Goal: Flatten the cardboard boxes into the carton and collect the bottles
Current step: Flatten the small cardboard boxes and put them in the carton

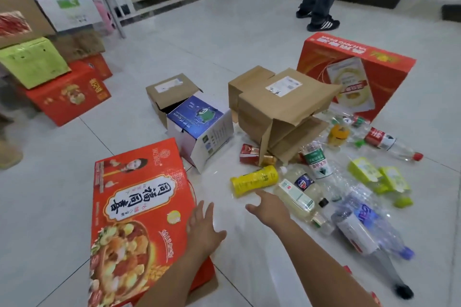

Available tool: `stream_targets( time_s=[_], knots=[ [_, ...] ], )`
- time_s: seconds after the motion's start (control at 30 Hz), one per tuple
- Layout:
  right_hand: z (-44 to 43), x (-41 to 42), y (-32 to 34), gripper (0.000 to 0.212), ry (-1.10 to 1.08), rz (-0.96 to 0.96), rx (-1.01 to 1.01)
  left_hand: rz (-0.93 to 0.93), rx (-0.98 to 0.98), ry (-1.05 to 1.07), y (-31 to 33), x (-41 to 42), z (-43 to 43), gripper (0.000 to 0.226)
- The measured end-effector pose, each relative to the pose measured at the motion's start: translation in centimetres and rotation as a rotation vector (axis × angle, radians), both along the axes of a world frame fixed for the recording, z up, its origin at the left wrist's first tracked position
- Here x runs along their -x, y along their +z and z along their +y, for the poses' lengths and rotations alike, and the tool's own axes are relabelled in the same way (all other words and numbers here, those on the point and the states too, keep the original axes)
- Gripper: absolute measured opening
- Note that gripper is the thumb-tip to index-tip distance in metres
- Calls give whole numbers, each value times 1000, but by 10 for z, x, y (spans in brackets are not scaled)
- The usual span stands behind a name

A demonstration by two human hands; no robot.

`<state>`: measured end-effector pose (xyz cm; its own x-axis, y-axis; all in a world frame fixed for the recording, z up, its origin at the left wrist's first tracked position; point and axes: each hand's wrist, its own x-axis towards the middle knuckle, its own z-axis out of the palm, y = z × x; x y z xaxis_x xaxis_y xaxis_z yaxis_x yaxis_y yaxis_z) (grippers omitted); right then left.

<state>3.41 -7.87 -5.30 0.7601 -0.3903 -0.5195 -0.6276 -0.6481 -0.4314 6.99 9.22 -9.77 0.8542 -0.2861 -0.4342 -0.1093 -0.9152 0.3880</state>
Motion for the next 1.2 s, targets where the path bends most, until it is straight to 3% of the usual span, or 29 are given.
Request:
stream_targets(
  time_s=[0.1,0.23,0.43,0.6,0.7,0.83,0.93,1.07,1.2],
  knots=[
    [-27,-9,21,57,36,-21,14,-24,-15,-45,9,-13,-19,85],
    [-81,-19,57,43,-92,-216,1,-41,36,-74,20,-27,-69,85],
    [-107,-6,17,17,-274,-256,-70,-28,151,52,-2,-47,-103,84],
    [-98,-45,9,61,-248,-262,-126,-51,390,463,-18,-98,-80,84],
    [-89,-72,10,73,-304,-284,-209,-57,495,655,-16,-123,-59,100],
    [-79,-106,-7,84,-367,-330,-239,-22,680,744,-20,-160,-44,110],
    [-73,-125,-20,78,-390,-364,-205,6,766,705,-24,-176,-42,98],
    [-72,-140,-31,63,-410,-386,-153,104,804,654,-23,-176,-46,59],
    [-78,-146,-33,56,-410,-387,-89,135,820,668,-26,-179,-49,38]
  ],
)
